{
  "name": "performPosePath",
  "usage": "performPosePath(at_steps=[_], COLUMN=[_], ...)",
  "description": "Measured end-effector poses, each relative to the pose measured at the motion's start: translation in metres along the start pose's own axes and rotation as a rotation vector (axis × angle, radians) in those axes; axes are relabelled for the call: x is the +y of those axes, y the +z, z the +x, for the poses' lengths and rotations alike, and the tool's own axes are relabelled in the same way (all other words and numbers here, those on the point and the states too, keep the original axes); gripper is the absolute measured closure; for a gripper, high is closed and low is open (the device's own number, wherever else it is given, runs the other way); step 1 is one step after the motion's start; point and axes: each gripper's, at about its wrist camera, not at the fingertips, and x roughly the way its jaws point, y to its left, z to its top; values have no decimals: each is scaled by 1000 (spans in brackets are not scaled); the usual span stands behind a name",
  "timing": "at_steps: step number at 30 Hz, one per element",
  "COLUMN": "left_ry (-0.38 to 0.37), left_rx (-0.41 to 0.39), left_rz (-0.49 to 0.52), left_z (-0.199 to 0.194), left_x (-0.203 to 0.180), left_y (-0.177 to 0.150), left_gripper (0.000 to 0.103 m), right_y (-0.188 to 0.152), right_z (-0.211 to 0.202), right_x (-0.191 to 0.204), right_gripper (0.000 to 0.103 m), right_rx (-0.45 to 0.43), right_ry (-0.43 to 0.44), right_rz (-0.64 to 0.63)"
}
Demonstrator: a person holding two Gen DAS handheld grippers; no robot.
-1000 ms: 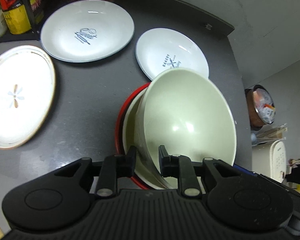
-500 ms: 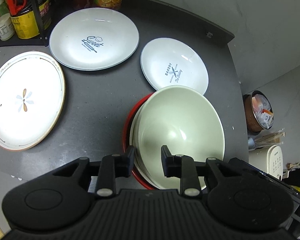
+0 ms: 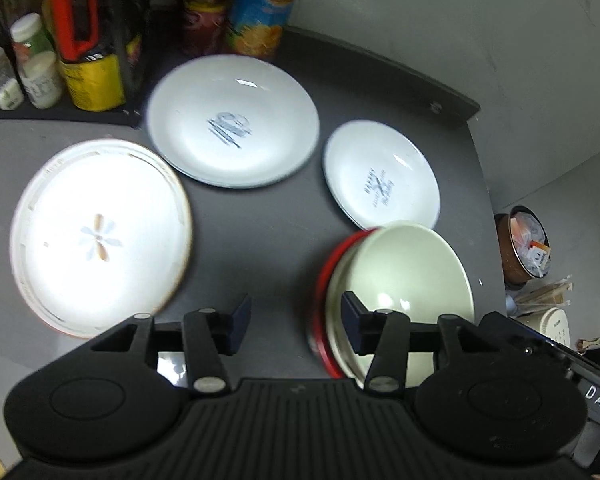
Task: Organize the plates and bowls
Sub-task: 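Withdraw the right tool up from the bowl stack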
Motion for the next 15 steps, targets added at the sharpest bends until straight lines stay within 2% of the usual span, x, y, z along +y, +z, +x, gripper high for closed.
performPosePath(at_steps=[8, 15], left_ry=[37, 54], left_rx=[-36, -33], left_rz=[5, -15], left_z=[-21, -27], left_x=[47, 86], left_y=[8, 9], left_gripper=[44, 41], right_y=[-1, -3], right_z=[17, 28], right_x=[44, 69], right_gripper=[19, 16], right_rx=[5, -6], right_ry=[-32, -84], right_rz=[-54, -70])
